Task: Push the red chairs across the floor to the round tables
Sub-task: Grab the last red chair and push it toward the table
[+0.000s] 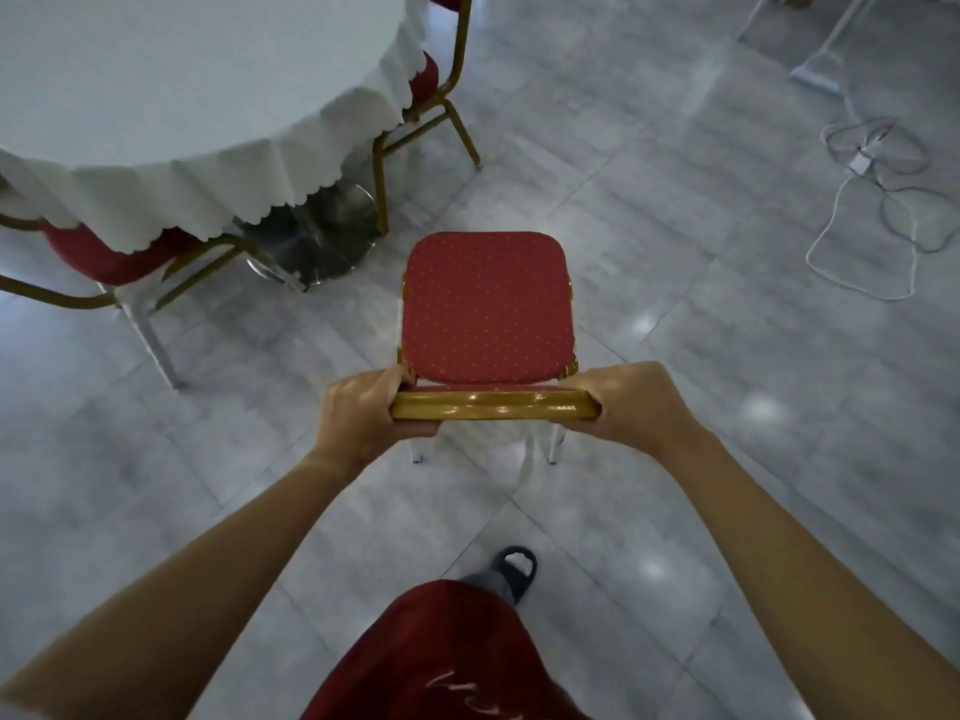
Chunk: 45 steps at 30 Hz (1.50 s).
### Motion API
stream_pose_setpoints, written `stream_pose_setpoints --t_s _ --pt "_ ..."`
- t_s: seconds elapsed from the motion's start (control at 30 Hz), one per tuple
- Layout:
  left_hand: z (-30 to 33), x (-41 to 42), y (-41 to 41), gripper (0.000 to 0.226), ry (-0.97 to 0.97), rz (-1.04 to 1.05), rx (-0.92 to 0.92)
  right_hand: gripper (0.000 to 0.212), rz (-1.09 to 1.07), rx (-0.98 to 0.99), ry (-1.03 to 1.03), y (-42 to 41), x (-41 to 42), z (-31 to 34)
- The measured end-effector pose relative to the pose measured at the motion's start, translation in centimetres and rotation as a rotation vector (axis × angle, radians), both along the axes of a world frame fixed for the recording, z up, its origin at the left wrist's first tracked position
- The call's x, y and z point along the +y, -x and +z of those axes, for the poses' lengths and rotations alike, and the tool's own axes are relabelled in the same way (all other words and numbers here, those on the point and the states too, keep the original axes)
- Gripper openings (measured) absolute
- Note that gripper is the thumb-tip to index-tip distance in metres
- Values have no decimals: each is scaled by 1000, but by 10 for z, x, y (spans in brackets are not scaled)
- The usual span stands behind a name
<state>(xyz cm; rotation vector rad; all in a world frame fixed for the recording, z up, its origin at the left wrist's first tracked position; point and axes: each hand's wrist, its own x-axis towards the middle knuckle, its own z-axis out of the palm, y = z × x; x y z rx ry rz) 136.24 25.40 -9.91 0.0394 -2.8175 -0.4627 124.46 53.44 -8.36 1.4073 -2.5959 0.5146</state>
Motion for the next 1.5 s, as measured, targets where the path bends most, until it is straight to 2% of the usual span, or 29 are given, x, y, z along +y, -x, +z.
stream_pose_setpoints --t_s 0.17,0.3,0.47,0.8,1.1,1.2,1.3,1.43,1.5 --pt "-5 53 16 49 26 73 25 32 122 29 62 39 44 -3" --pt "-7 95 29 47 45 150 34 38 215 -39 78 72 77 -6" --pt "-3 157 42 44 39 272 32 24 331 -59 46 113 118 -4" --pt "-3 309 52 47 3 583 -10 19 563 -91 9 179 204 3" --pt "-3 376 47 47 -11 726 -19 24 545 -177 -60 195 231 -1" --pt "-6 386 43 45 24 728 16 32 574 -229 -135 199 233 -1" --pt "-8 386 42 47 34 726 15 49 591 -295 -156 202 231 1" --pt "-12 382 41 48 74 709 57 77 622 -387 -99 203 232 2" --pt "-15 380 40 49 102 692 91 79 616 -423 -59 203 233 2"
